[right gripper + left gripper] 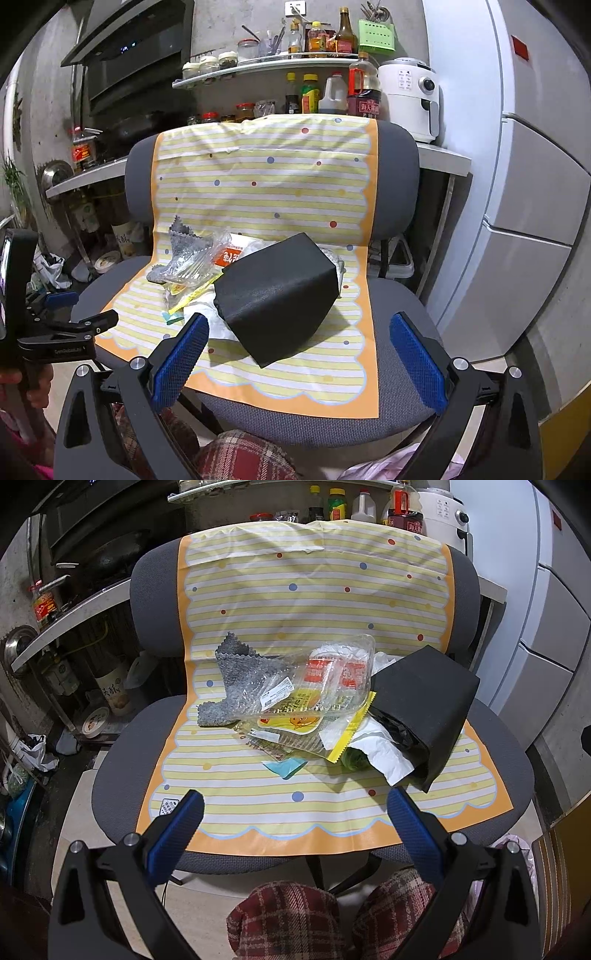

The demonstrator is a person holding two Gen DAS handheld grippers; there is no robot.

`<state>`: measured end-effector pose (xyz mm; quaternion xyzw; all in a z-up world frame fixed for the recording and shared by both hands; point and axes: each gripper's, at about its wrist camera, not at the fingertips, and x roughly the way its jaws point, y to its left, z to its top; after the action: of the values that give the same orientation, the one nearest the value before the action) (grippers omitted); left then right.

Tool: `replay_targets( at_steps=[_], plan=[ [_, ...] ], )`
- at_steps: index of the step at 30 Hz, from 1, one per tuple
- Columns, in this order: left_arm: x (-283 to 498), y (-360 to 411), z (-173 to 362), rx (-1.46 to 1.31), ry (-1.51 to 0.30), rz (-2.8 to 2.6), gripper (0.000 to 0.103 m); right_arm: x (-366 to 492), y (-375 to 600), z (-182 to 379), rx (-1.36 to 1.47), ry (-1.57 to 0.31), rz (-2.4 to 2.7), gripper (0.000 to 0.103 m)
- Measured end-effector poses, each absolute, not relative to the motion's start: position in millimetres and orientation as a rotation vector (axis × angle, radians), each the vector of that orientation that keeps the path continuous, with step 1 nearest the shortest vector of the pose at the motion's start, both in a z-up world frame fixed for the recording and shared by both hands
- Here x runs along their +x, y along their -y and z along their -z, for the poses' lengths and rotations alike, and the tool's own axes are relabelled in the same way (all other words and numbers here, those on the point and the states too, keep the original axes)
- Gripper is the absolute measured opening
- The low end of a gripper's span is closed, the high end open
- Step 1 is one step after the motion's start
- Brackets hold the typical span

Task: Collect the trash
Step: 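Approach the black fabric pouch on the chair with the right tool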

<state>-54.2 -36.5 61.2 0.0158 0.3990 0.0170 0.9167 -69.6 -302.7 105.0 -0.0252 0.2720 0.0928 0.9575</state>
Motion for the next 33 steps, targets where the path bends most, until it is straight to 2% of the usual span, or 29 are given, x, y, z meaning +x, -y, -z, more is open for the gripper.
replay_targets(
  at_steps=[22,33],
  plan=[
    [-54.3,31.5,-59.0,0.028,-0.826,-0.039,0.096,-64.8,302.4,-100.1,-0.032,-0.573,-0.19,0.097],
    [-41.3,9.2,-31.5,0.019,-0.858,-0.067,0.096,-45.5,291.3,-76.3,-0.039,-0.613,-0.139,0.097]
  ],
)
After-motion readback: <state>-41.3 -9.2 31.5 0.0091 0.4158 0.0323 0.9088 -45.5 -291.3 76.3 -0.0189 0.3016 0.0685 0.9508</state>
